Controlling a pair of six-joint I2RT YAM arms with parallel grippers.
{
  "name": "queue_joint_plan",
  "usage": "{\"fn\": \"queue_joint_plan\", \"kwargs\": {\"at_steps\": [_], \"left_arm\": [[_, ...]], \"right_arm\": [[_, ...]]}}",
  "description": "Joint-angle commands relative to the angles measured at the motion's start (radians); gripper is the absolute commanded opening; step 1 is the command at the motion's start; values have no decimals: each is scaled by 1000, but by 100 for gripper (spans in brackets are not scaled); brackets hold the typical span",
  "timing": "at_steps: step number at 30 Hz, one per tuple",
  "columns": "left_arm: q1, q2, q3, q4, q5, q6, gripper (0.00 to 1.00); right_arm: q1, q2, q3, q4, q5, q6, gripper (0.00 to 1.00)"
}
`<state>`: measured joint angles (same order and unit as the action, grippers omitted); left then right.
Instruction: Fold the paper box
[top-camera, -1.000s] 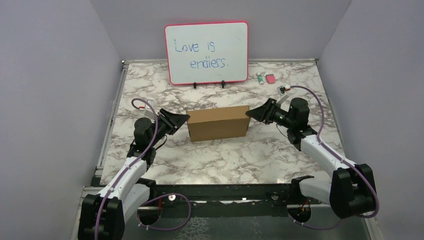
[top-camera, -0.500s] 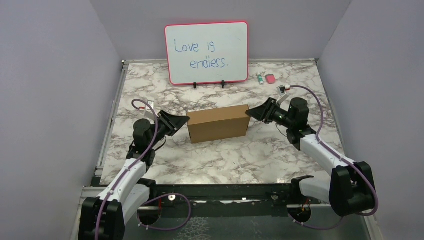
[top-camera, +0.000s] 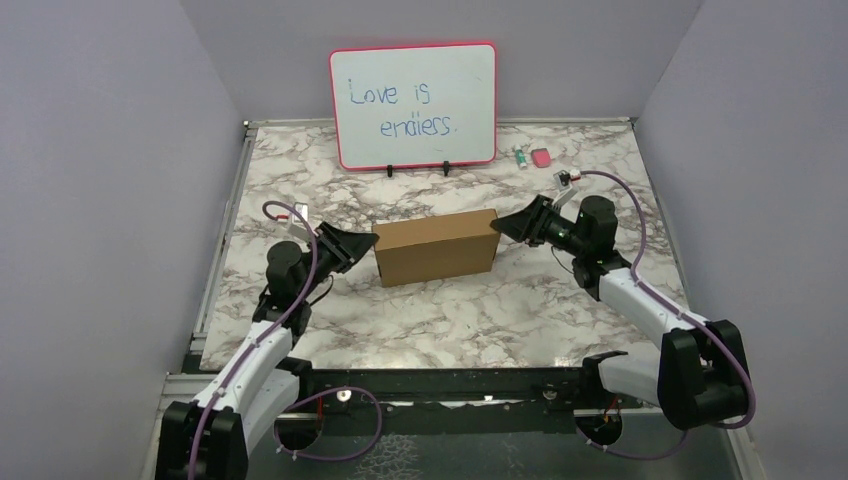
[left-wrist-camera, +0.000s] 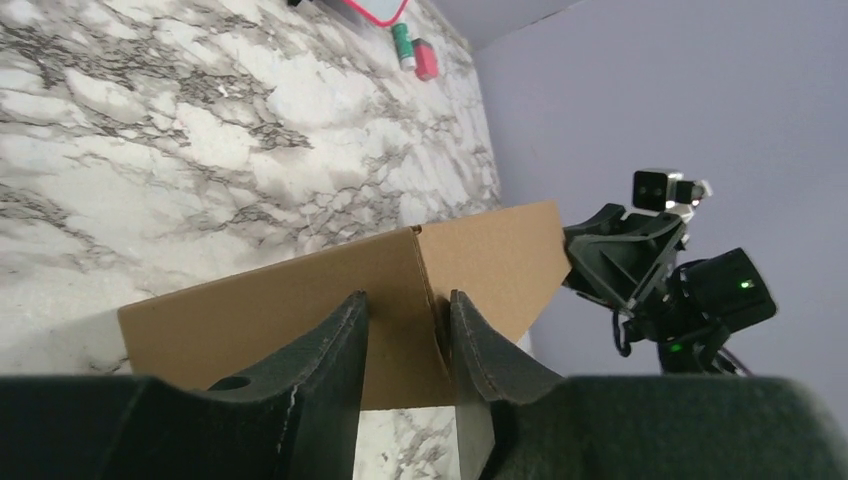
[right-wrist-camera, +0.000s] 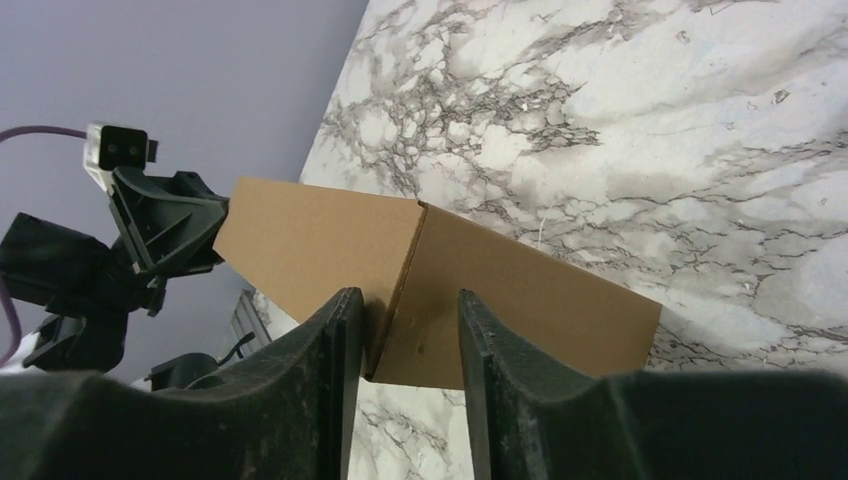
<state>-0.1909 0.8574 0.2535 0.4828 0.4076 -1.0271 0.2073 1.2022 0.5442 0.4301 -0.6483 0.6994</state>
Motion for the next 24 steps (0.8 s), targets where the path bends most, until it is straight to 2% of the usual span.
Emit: {"fn": "queue_joint_plan", "kwargs": {"at_steps": [1, 6, 8, 13, 16, 18, 19, 24], "left_arm": [[-6, -22, 84, -457, -79, 217, 42], [-5, -63, 279, -600, -126, 429, 64], [-4, -44, 369, -665, -136, 517, 76], [-5, 22, 553, -772, -104, 728, 98], [-10, 60, 643, -813, -35, 852, 99], [-41, 69, 677, -814, -5, 912, 99], [-69, 72, 690, -813, 14, 949, 99], [-234, 104, 749, -814, 62, 1149, 99]], "right_arm": [[15, 16, -9, -207, -31, -77, 47], [14, -40, 47, -247, -13, -92, 62], [15, -66, 71, -267, 2, -107, 65], [14, -148, 121, -334, 35, -179, 72], [15, -212, 141, -369, 52, -236, 80], [15, -261, 151, -396, 70, -271, 97], [14, -285, 152, -407, 81, -285, 100], [15, -422, 149, -453, 129, -350, 100]]}}
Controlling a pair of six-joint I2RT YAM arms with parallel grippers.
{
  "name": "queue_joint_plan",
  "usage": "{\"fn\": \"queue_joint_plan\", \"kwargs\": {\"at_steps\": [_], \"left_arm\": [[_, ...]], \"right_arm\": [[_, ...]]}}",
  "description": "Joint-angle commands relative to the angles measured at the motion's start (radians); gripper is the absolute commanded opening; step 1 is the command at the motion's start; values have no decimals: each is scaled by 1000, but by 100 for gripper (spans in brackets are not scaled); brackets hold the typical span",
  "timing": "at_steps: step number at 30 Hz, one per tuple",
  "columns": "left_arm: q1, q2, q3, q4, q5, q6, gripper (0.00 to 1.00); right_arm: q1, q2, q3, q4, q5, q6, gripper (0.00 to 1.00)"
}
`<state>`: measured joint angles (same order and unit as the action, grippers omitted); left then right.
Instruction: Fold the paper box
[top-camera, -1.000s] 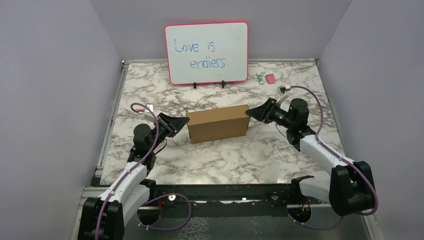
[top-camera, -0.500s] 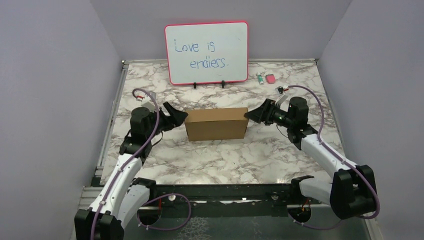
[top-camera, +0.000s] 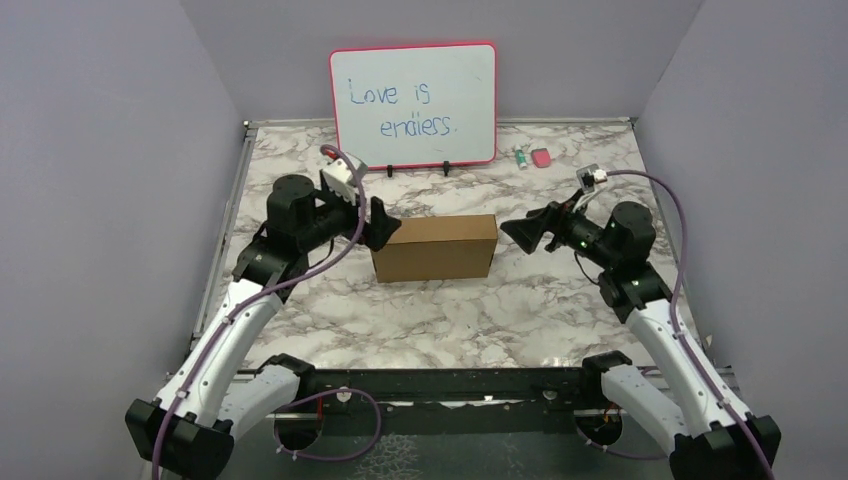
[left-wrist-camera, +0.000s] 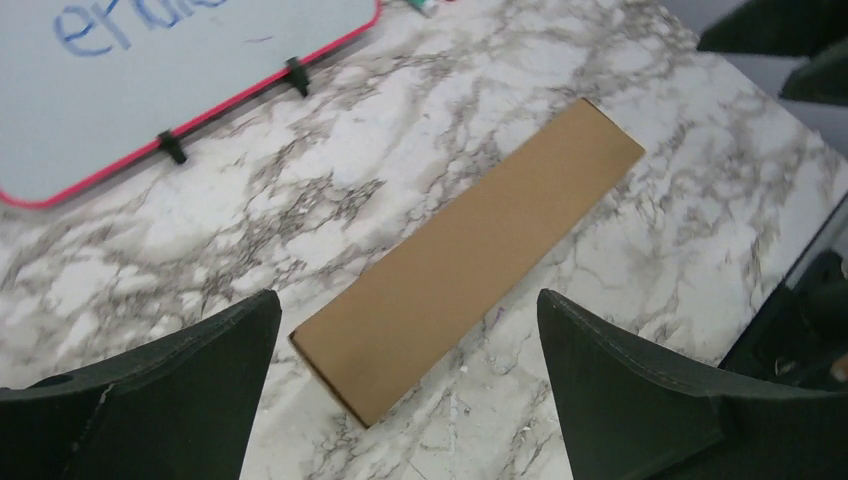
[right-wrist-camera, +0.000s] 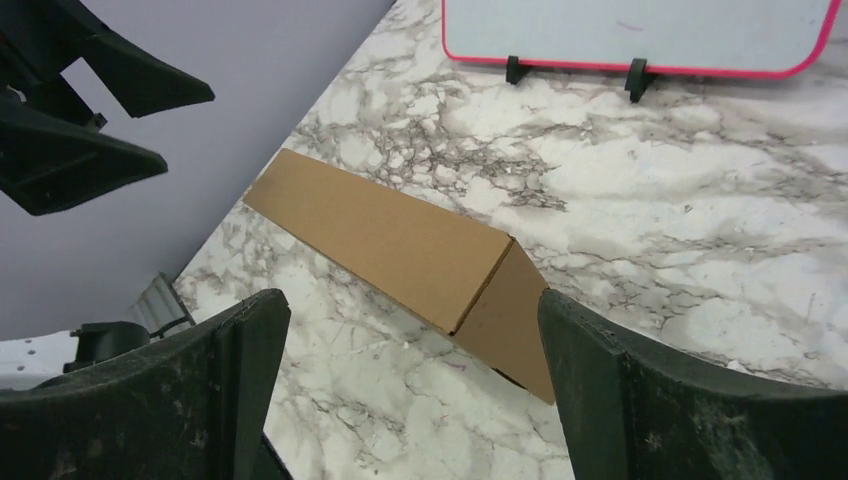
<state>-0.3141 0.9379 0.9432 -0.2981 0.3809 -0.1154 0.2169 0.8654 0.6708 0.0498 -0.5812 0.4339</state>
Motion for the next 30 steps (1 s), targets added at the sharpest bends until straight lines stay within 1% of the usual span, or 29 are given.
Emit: {"fn": "queue_joint_plan", "kwargs": {"at_steps": [1, 6, 10, 13, 15, 22, 28, 30], "left_arm": [[-133, 36, 69, -33, 103, 271, 99], [-193, 122, 99, -35, 217, 433, 99], [-242, 217, 186, -127, 206, 567, 99], [-274, 258, 207, -155, 205, 694, 99], [-287, 291, 217, -163, 210, 741, 99], [-331, 428, 278, -221, 200, 811, 97], [-360, 493, 301, -220, 102, 847, 94], [-367, 503, 306, -220, 83, 843, 91]], "right_arm": [[6, -114, 19, -79, 69, -91, 100], [5, -248, -29, -74, 81, -126, 100], [6, -320, -73, -85, 98, -144, 100], [6, -348, -83, -100, 116, -163, 100], [6, -350, -77, -109, 117, -169, 100], [6, -368, -83, -119, 123, -179, 100], [6, -374, -89, -100, 63, -188, 100], [6, -370, -85, -104, 61, -190, 99]]}}
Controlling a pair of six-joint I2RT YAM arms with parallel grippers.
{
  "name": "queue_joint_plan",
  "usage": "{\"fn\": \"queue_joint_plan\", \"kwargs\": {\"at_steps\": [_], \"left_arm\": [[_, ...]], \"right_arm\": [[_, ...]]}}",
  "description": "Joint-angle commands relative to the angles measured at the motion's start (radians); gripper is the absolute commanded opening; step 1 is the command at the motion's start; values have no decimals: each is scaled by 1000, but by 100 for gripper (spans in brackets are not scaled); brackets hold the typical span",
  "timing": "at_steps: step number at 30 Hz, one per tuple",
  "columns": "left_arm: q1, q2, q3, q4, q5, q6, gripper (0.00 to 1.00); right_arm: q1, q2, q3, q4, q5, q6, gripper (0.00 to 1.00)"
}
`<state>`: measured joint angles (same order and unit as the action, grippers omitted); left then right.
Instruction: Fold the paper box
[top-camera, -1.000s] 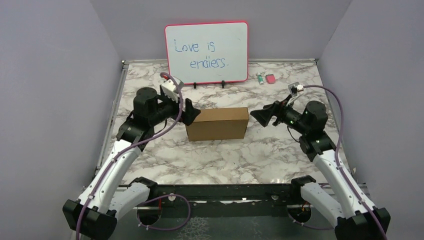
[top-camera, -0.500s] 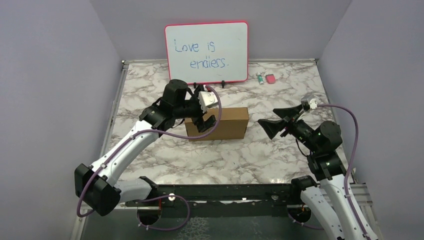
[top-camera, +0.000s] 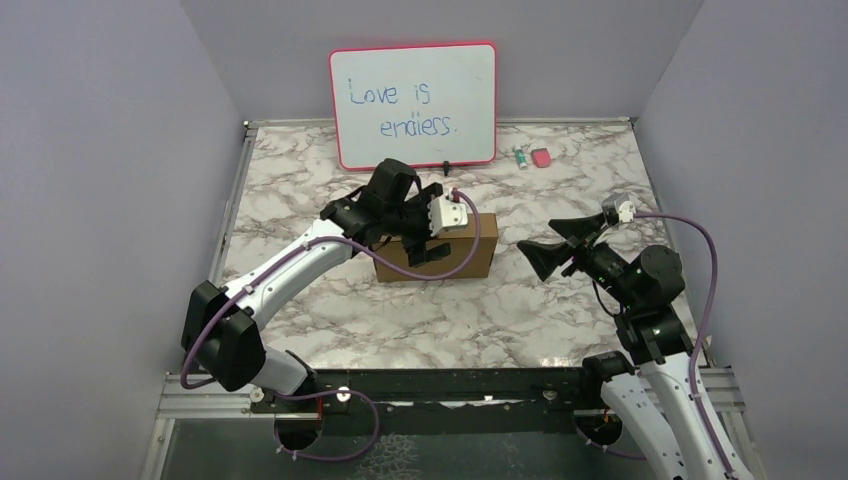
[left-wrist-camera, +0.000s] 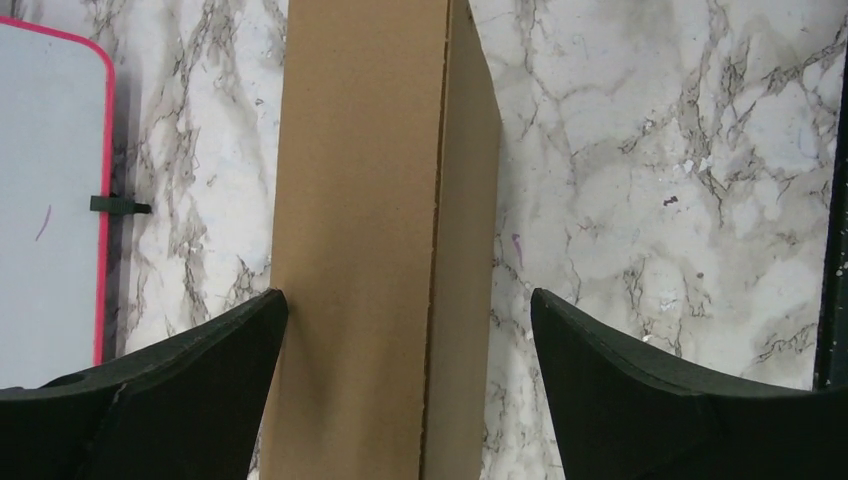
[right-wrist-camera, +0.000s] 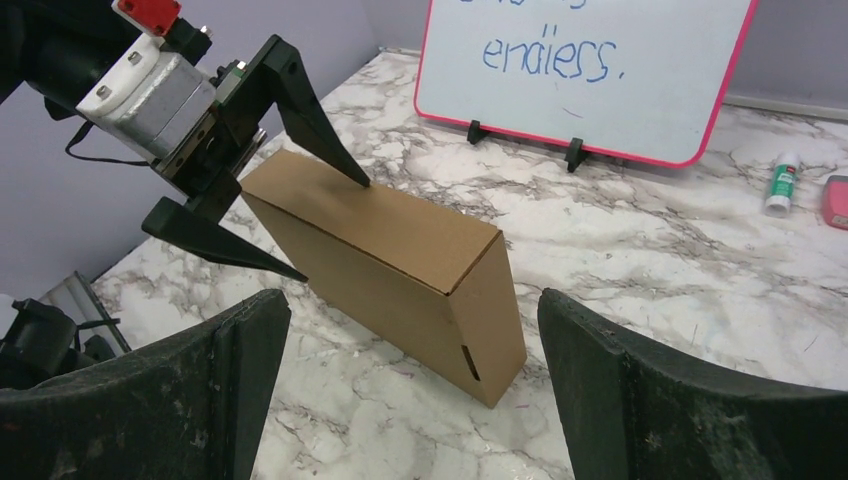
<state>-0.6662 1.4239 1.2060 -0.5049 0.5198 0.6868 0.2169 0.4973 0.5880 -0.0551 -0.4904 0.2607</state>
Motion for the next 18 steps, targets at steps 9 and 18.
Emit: {"fn": "queue_joint_plan", "kwargs": {"at_steps": [9, 18], "left_arm": [[-36, 10, 5, 37, -120, 49, 82], [-36, -58, 27, 58, -132, 34, 89]], "right_arm": [[6, 7, -7, 12, -60, -21, 98], [6, -5, -13, 14, -69, -23, 98]]}}
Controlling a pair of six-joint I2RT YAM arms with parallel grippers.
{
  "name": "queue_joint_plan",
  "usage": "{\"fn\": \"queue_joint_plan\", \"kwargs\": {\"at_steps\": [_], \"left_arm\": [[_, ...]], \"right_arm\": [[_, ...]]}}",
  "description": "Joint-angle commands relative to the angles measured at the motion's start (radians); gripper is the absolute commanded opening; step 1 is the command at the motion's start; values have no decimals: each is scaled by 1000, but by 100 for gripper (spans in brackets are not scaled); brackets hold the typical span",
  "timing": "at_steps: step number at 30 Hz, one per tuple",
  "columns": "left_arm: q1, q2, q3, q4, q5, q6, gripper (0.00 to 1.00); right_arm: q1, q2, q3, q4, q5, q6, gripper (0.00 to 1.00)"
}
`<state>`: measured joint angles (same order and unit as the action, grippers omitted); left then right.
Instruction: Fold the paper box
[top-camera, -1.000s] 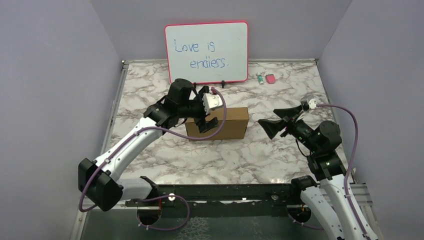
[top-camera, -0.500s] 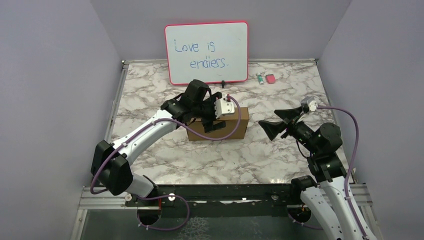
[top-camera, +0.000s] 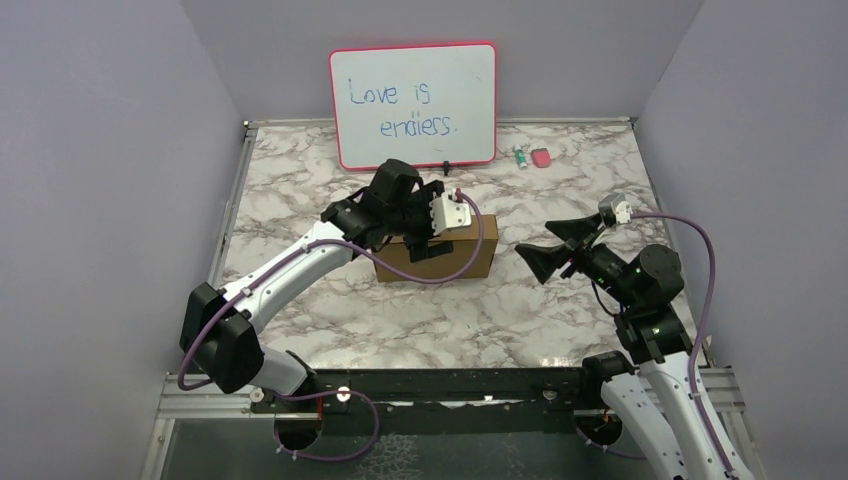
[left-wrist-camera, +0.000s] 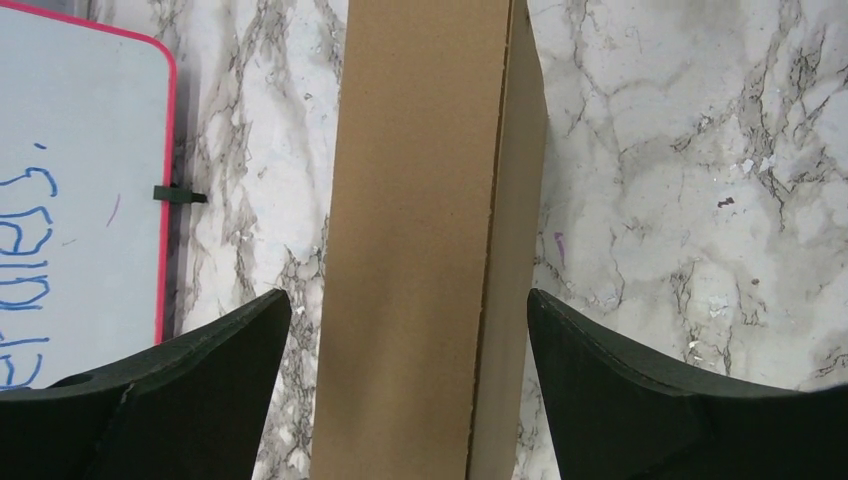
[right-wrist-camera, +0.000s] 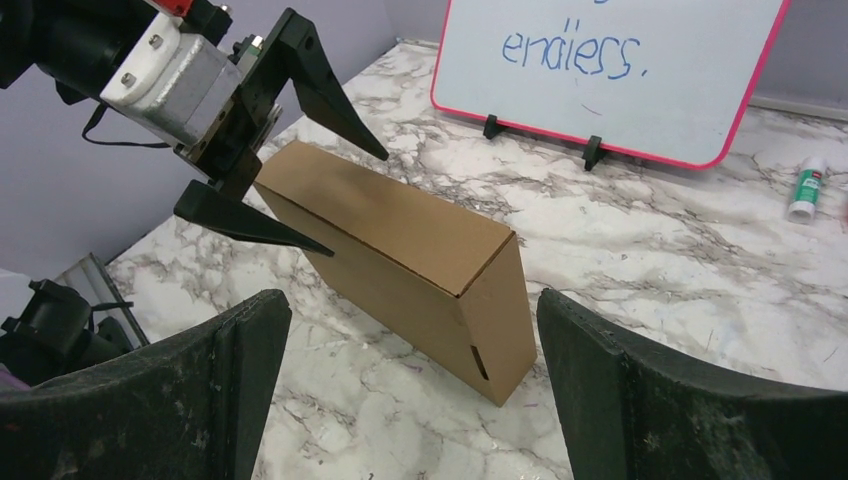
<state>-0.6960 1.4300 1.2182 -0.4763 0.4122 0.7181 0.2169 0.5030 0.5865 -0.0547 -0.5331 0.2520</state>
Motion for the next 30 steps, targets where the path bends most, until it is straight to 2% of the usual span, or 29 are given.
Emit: {"fn": "queue_joint_plan", "kwargs": {"at_steps": [1, 6, 14, 22, 26, 30], "left_arm": [[-6, -75, 14, 29, -31, 5, 90], [-5, -130, -23, 49, -74, 36, 99], [-3, -79, -47, 43, -94, 64, 99], [7, -15, -42, 32, -2, 63, 99], [9, 33, -25, 31, -30, 53, 96], [8, 57, -14, 30, 1, 38, 87]], "right_arm": [[6, -10, -11, 13, -29, -14, 98], [6, -8, -10, 13, -33, -14, 98], [6, -11, -15, 15, -41, -13, 98], [6, -2, -20, 23, -54, -13, 98], [5, 3, -22, 27, -65, -12, 98], [6, -2, -22, 24, -66, -12, 98]]}}
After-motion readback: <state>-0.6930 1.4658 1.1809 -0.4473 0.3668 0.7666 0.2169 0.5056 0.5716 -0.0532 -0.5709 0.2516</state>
